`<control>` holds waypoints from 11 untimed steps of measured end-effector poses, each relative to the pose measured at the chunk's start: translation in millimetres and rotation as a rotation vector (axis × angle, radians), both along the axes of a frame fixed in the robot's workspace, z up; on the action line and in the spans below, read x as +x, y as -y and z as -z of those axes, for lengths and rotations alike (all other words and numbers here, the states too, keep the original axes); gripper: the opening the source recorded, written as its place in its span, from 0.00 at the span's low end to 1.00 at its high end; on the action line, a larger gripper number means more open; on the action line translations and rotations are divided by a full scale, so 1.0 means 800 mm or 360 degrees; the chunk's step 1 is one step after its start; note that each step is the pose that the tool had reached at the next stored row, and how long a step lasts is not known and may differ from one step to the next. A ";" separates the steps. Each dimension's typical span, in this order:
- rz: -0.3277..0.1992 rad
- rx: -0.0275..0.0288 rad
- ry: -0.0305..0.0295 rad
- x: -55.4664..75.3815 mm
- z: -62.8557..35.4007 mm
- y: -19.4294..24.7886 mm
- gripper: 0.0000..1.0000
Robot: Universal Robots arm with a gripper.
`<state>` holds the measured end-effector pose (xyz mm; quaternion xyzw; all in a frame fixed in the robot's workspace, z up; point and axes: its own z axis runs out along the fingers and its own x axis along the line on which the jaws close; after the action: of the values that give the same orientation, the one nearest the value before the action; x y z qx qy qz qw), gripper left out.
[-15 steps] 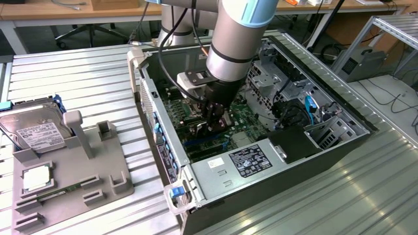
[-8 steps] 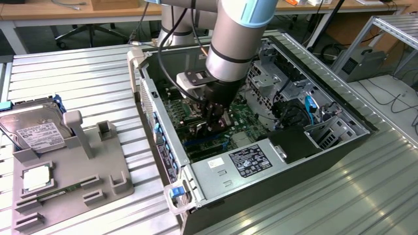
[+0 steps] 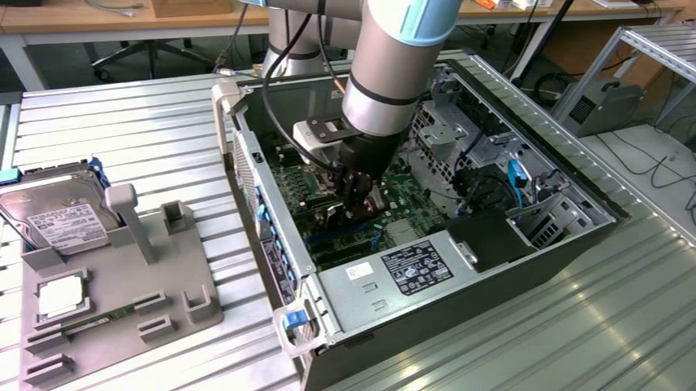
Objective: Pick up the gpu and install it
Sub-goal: 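Insert the gpu into the slot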
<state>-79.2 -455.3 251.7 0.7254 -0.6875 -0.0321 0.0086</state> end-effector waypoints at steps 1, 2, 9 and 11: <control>0.0000 0.00000 0.00001 0.000 0.000 0.0001 0.27; 0.0000 0.00000 0.00002 0.000 0.000 0.0001 0.27; -0.0011 0.00000 0.00010 0.000 0.000 0.0005 0.27; -0.0015 0.00000 0.00010 0.000 0.000 0.0005 0.27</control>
<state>-79.5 -455.7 251.7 0.7286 -0.6842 -0.0318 0.0085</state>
